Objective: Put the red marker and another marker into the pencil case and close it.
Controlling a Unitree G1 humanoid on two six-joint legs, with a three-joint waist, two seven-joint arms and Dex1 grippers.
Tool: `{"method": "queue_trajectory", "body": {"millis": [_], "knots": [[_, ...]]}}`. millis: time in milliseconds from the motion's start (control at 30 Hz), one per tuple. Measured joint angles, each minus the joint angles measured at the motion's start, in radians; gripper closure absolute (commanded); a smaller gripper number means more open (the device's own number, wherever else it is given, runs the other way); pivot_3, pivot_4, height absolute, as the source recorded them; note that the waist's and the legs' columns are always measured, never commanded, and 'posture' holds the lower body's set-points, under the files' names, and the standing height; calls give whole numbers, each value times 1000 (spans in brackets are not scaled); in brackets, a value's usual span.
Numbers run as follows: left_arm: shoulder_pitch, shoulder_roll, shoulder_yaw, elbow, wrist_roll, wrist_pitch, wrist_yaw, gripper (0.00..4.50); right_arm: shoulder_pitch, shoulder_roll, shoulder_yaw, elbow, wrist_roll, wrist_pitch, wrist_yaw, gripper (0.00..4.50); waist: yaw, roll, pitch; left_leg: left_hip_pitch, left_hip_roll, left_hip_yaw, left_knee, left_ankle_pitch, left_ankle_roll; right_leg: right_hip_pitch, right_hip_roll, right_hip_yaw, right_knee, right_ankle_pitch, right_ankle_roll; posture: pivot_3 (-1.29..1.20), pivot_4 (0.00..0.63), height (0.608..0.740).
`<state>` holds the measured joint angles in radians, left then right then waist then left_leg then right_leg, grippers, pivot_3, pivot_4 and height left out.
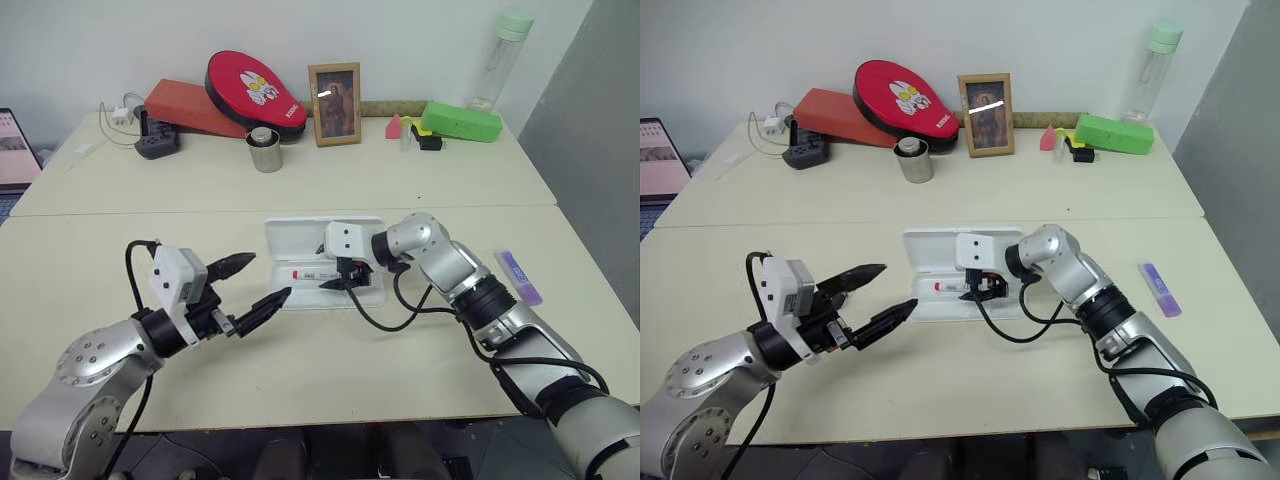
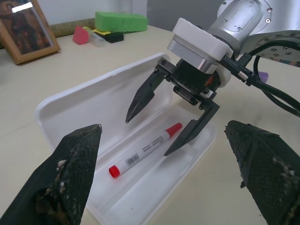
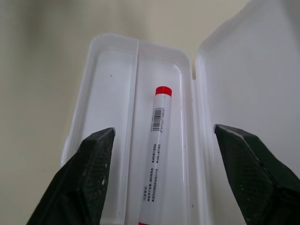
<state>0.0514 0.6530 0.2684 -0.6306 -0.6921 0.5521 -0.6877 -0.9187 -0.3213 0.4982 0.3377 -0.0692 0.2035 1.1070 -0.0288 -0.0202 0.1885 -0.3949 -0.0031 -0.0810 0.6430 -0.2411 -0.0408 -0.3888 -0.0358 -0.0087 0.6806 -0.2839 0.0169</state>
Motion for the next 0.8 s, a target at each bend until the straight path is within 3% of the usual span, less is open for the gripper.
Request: {"method": "queue_trajectory", "body": {"millis": [33,200,367,533,800], "knots": [[-33,0,-21,4,-3,7,-1,0,25,-22,-27,-69,31,38,14,70,4,0,0,-1,-1,0,0,0,0,0,0,-1,0,0,0,0,150,740],[-151,-26,-144,46,-8,19,-32,0,238,-169,-212,-442,231,280,56,70,10,0,0,-3,-2,-1,1,0,0,0,-1,-1,-1,0,1,0,150,740],[-312,-115,-308,144,14,21,-85,0,409,-302,-475,-662,336,533,-80,70,25,0,0,-2,-4,2,2,0,0,1,-1,-2,-1,0,2,0,150,740],[-460,-240,-459,280,79,-35,-149,0,535,-375,-650,-544,237,682,-345,70,23,0,-1,-3,-4,6,1,0,0,0,-1,0,-1,0,2,0,150,740],[-561,-347,-538,442,174,-136,-219,0,621,-384,-734,-487,211,789,-505,70,5,1,-1,-2,-4,7,1,0,0,1,4,0,0,-1,2,0,150,740]]}}
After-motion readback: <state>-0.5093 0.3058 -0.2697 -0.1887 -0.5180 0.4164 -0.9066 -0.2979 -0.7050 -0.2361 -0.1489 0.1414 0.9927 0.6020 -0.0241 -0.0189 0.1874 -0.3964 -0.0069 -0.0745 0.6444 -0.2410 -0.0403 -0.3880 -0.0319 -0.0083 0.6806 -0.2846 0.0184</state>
